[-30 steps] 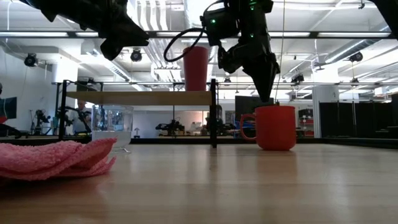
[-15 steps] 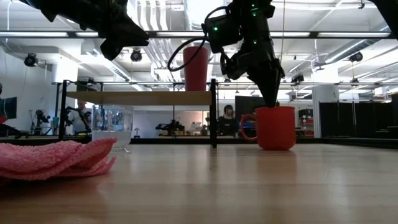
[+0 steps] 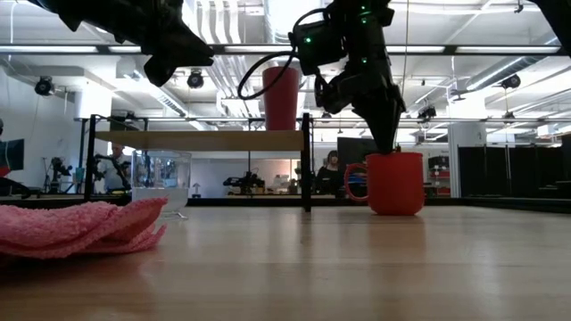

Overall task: Stack small to large cups/mugs on shelf
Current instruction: Put the orange mug on the shelf

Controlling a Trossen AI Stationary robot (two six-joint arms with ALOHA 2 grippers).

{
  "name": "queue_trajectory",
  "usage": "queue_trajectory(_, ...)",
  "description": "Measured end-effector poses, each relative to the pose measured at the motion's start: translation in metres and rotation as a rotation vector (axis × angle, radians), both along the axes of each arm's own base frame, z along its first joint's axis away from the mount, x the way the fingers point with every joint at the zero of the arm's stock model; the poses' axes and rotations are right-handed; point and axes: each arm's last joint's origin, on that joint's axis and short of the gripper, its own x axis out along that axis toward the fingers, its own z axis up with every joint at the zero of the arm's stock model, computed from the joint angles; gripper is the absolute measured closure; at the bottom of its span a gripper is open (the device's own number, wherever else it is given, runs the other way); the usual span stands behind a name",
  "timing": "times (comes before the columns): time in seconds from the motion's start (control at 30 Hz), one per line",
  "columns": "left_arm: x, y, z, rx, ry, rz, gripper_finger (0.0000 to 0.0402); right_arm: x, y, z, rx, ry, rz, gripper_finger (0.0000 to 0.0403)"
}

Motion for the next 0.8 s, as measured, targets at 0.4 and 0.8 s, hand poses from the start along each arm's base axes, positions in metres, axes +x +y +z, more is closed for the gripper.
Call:
queue_trajectory(0.4,0.000,0.000,0.000,0.000,0.000,0.000,0.0327,-0.002,0.000,-0.011,0.002,0.010,0.006,0.0369)
queue_trajectory(0.8,0.000,0.000,0.000,0.000,-0.002,0.000,0.0327,0.002,0.001,-0.004,-0.001,-0.021,0.027,0.0392)
